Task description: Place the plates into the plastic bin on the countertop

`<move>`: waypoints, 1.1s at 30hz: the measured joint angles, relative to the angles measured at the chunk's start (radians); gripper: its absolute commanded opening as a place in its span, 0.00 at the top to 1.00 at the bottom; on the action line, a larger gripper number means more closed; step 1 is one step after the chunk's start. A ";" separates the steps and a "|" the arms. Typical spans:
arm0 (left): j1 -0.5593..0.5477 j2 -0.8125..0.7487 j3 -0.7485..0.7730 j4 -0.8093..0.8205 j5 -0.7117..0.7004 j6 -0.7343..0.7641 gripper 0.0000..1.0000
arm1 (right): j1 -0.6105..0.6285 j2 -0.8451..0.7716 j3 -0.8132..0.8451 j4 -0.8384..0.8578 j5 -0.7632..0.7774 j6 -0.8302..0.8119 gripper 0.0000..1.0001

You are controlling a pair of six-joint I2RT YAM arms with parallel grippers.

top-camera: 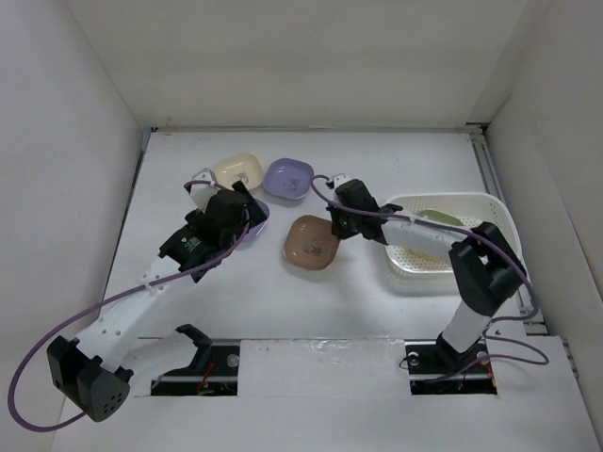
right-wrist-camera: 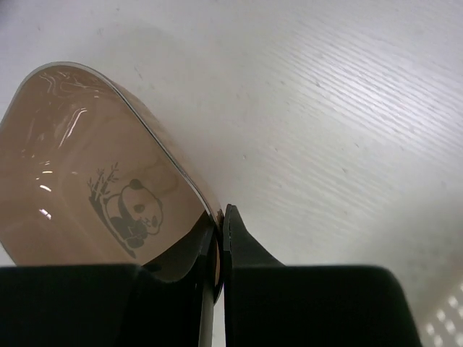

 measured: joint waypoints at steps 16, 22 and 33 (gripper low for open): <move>0.000 -0.004 0.006 0.047 0.113 0.071 0.00 | -0.557 -0.581 -0.095 -0.137 0.068 -0.037 1.00; 0.000 0.016 0.029 0.049 0.137 0.095 0.00 | -0.715 -0.867 -0.357 -0.169 0.095 0.121 1.00; -0.010 0.009 0.017 0.063 0.177 0.100 0.00 | -0.875 -1.056 -0.568 -0.174 0.220 0.371 1.00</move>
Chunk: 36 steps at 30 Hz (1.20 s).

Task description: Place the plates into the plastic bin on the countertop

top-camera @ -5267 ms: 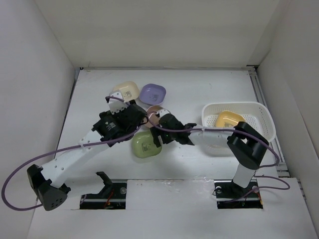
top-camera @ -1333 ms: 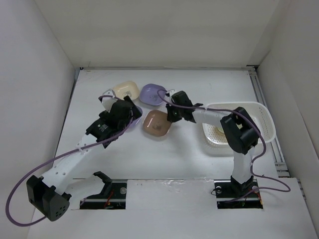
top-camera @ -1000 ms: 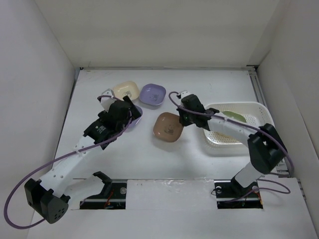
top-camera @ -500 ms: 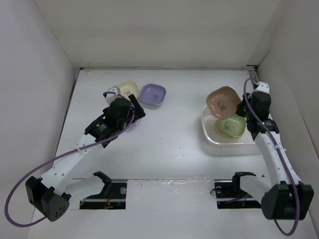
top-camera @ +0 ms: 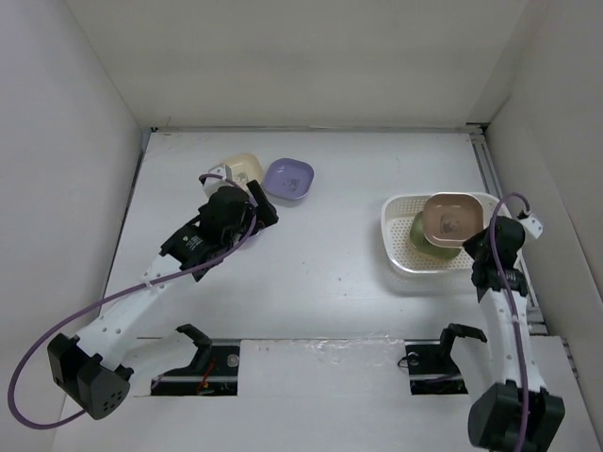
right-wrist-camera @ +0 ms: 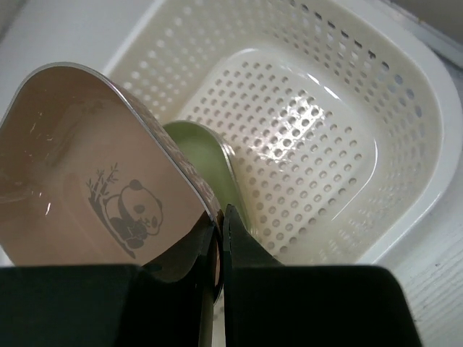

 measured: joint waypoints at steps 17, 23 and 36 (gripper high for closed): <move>-0.001 0.001 -0.019 0.031 0.004 0.007 0.00 | -0.037 0.042 -0.079 0.124 -0.128 0.002 0.00; 0.005 0.020 -0.019 0.039 -0.002 0.001 0.00 | 0.092 0.037 -0.014 0.172 -0.228 -0.101 0.00; 0.012 0.052 -0.014 -0.005 -0.051 -0.022 0.00 | 0.700 0.980 0.795 0.232 -0.154 -0.222 0.00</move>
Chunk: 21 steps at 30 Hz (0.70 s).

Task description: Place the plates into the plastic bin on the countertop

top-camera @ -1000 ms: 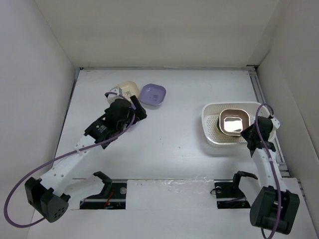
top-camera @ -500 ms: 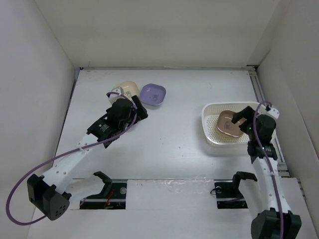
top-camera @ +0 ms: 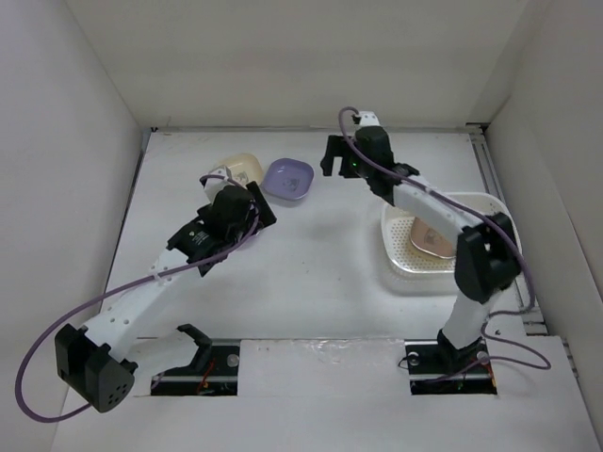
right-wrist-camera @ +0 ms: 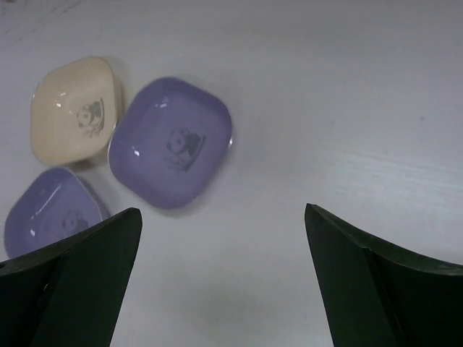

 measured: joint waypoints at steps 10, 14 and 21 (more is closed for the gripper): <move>0.002 0.037 0.065 -0.091 -0.010 0.083 0.00 | 0.083 0.559 0.527 -0.113 0.079 0.050 0.04; 0.002 0.027 0.065 -0.105 -0.021 0.094 0.00 | 0.110 0.680 0.661 -0.192 0.113 0.067 0.04; 0.002 -0.017 0.065 -0.122 -0.040 0.101 0.00 | 0.112 0.722 0.632 -0.225 0.128 0.105 0.37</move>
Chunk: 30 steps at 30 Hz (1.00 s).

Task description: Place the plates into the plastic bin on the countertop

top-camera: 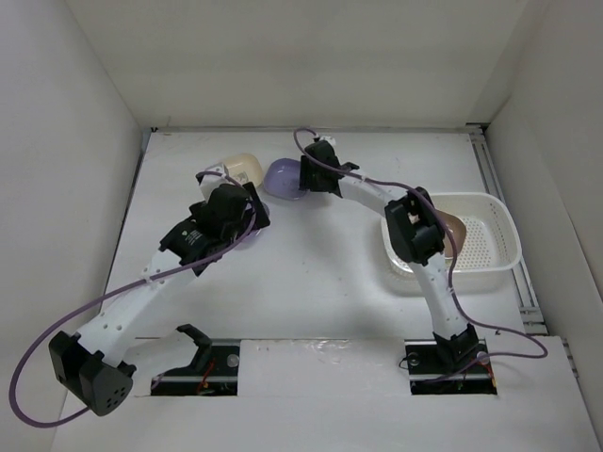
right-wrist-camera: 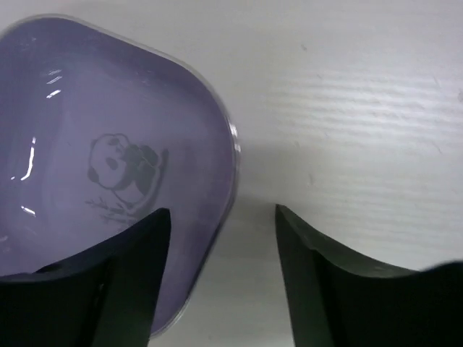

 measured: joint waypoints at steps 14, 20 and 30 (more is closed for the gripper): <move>0.000 -0.023 0.000 -0.009 -0.008 0.007 0.00 | -0.124 -0.246 -0.304 0.044 -0.002 0.032 1.00; 0.000 -0.046 -0.004 -0.009 -0.008 0.009 0.00 | -0.151 -0.531 -0.427 0.022 -0.012 -0.035 1.00; 0.000 -0.091 -0.005 -0.008 -0.008 0.005 0.00 | -0.456 -1.213 -0.866 0.071 -0.029 -0.167 1.00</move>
